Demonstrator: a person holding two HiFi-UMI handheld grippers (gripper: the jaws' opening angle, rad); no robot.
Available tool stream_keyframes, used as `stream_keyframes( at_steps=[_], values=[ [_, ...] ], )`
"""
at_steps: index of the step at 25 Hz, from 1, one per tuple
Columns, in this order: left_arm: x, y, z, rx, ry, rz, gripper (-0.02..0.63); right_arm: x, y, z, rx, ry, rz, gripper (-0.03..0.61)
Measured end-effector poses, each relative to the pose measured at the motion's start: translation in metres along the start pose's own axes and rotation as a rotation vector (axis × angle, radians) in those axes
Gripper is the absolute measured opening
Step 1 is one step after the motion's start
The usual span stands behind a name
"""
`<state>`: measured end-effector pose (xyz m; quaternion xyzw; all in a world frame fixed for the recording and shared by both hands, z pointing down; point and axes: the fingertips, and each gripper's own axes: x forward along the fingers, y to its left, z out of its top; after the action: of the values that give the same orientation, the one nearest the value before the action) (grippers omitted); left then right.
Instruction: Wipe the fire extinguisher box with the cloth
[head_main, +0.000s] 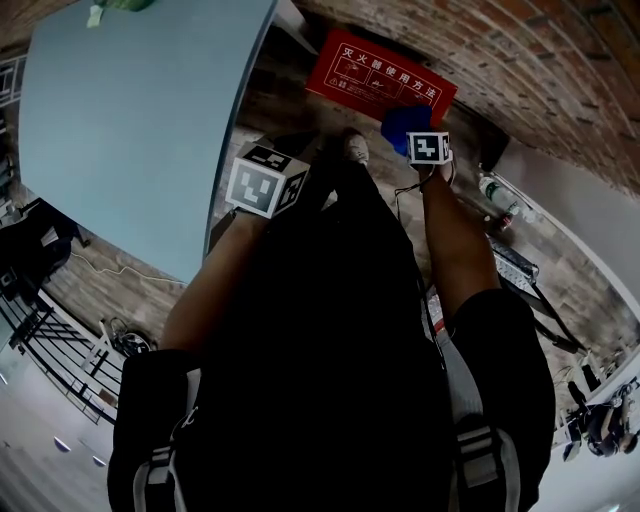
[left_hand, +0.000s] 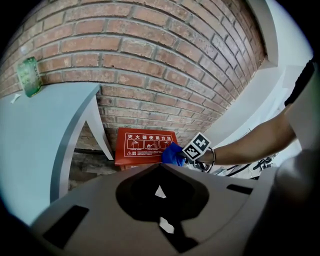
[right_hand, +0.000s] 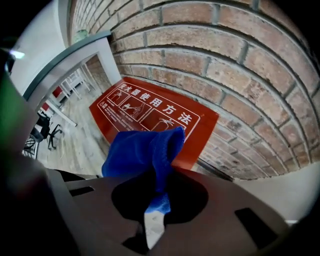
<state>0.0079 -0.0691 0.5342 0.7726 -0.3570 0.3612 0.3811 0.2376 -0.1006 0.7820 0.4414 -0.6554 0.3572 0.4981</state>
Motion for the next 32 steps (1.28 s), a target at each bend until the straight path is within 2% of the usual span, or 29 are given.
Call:
stream_keyframes(
  at_steps=[3,5,8,11,16,21,25,28,32],
  values=[
    [0.000,-0.009,0.002,0.026,0.002,-0.011,-0.002,-0.010,-0.013,-0.017,0.081,0.051,-0.049,0.041],
    [0.002,-0.015,0.004,0.044,-0.001,-0.018,-0.002,-0.018,-0.014,-0.023,0.121,0.030,-0.055,0.041],
    [0.003,-0.026,0.008,0.084,-0.008,-0.040,-0.002,-0.037,0.001,-0.011,0.127,-0.098,-0.017,0.041],
    [0.000,-0.035,0.016,0.156,-0.024,-0.075,-0.002,-0.075,0.020,0.006,0.117,-0.222,-0.004,0.041],
    [-0.018,-0.041,0.011,0.216,-0.056,-0.114,-0.002,-0.152,0.051,0.019,0.194,-0.413,-0.003,0.041],
    [-0.062,-0.046,0.017,0.268,-0.156,-0.155,-0.002,-0.236,0.077,0.033,0.272,-0.620,-0.047,0.041],
    [-0.104,-0.047,0.007,0.301,-0.235,-0.172,-0.002,-0.307,0.118,0.036,0.389,-0.785,-0.014,0.041],
    [-0.128,-0.055,-0.002,0.325,-0.293,-0.193,-0.002,-0.361,0.149,0.030,0.388,-0.894,-0.031,0.041],
    [-0.142,-0.084,-0.015,0.346,-0.353,-0.255,-0.002,-0.413,0.168,0.008,0.366,-0.966,-0.069,0.041]
  ],
)
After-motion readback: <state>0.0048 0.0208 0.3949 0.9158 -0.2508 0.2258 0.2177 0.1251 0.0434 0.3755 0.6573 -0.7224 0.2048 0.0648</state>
